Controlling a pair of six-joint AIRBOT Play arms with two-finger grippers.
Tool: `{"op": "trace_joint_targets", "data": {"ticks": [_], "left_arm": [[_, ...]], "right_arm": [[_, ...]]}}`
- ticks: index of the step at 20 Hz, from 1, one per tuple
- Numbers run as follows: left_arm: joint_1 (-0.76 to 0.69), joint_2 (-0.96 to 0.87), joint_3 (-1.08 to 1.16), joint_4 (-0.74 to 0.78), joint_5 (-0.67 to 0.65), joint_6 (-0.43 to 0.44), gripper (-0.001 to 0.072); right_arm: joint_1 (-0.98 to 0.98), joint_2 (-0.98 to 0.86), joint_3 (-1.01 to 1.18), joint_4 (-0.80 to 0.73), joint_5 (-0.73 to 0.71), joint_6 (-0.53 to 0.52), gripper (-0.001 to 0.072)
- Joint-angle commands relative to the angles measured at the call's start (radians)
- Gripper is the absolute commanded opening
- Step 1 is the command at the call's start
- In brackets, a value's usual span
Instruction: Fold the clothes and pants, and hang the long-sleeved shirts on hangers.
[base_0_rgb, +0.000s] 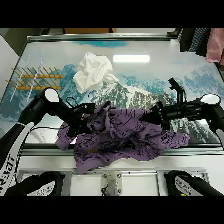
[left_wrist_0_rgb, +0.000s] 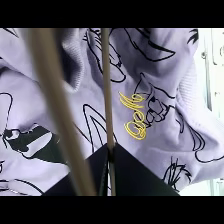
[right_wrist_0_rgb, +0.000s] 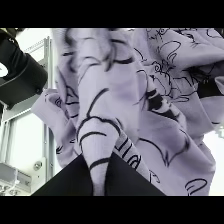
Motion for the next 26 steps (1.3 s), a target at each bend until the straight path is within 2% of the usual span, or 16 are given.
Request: {"op": "trace_joint_targets", "data": {"ticks": [1, 9, 13, 14, 15, 19, 23, 26], "left_arm": [[-0.001, 0.001, 0.001, -0.003, 0.005, 0.001, 0.0019], [-0.001, 0.001, 0.001, 0.005, 0.006, -0.004, 0.0019], [-0.001, 0.001, 0.001, 0.005, 0.006, -0.056, 0.0038], [-0.001, 0.001, 0.001, 0.005, 0.007, -0.070, 0.0249], [0.000, 0.001, 0.001, 0.006, 0.018, -0.104, 0.0342], [0.003, 0.001, 0.001, 0.005, 0.027, -0.148, 0.0342], [0.060, 0.001, 0.002, 0.003, 0.030, -0.260, 0.0342], [0.105, 0.001, 0.002, -0.007, 0.029, -0.282, 0.0342]], "right_arm": [[0.001, -0.001, -0.001, 0.000, -0.008, -0.086, 0.0016], [0.001, 0.001, -0.001, 0.001, -0.011, -0.130, 0.0013], [0.001, 0.002, -0.001, 0.001, -0.011, -0.140, 0.0012], [0.001, 0.002, -0.001, 0.001, -0.011, -0.140, 0.0011], [0.001, 0.002, -0.001, 0.001, -0.011, -0.140, 0.0011], [0.001, 0.002, -0.001, 0.003, -0.011, -0.140, 0.0009], [0.001, 0.011, 0.000, 0.015, -0.010, -0.140, 0.0009], [0.001, 0.015, 0.000, 0.014, -0.011, -0.140, 0.0009]]}}
